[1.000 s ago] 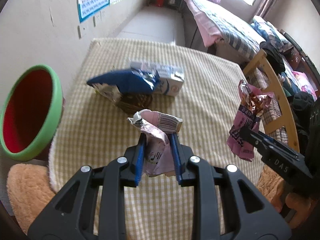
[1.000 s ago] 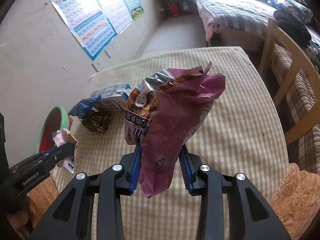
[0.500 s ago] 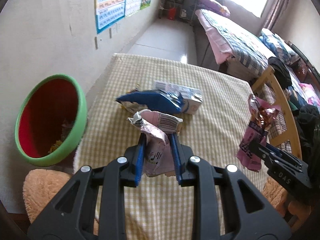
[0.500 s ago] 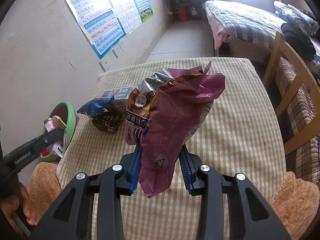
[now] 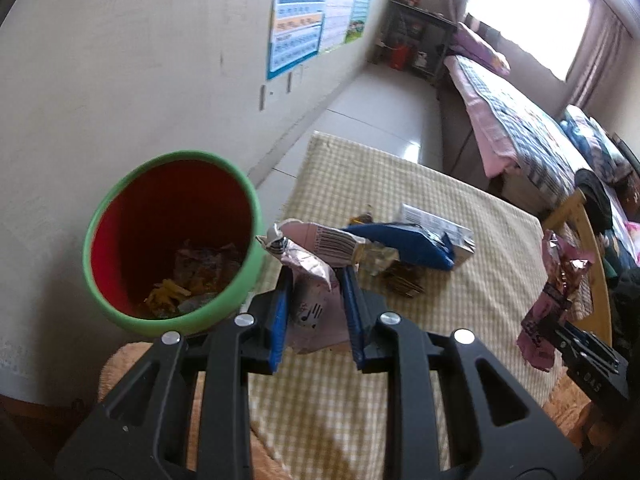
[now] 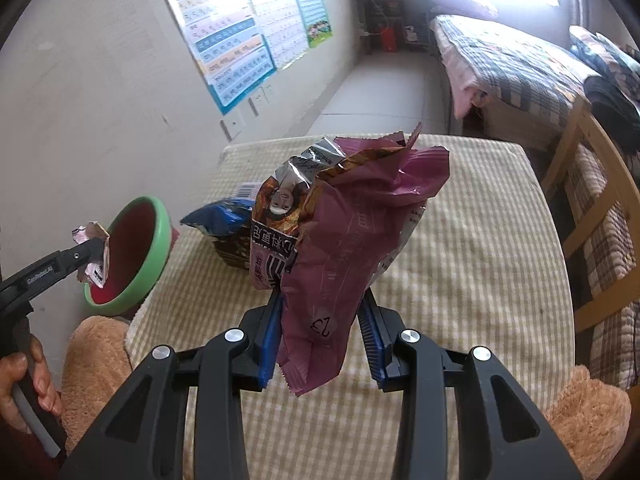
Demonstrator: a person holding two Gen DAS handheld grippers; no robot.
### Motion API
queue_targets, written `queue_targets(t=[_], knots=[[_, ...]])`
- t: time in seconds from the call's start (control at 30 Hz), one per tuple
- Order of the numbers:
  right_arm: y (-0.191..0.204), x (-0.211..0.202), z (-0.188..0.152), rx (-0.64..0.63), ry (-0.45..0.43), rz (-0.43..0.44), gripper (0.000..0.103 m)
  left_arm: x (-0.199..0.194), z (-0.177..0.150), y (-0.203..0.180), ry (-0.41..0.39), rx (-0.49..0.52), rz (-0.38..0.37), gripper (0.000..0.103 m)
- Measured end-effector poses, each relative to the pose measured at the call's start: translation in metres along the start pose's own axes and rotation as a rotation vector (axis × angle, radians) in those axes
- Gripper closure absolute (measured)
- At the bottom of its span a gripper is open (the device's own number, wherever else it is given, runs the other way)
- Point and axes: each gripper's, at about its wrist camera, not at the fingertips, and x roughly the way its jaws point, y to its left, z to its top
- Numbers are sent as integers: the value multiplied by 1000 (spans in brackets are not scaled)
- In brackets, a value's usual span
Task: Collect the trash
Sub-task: 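Carry the pink-white paper into the bucket and open the left gripper while the right drops the pink bag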
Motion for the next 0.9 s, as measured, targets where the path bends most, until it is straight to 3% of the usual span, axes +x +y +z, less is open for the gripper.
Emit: queue_targets(t=[0.4, 0.9], knots=[[61, 9, 13, -138, 1, 73, 68, -4, 2, 23, -12, -50, 6, 78], [100, 27, 10, -218, 46, 117, 68, -9, 0, 52, -30, -110, 12, 78]])
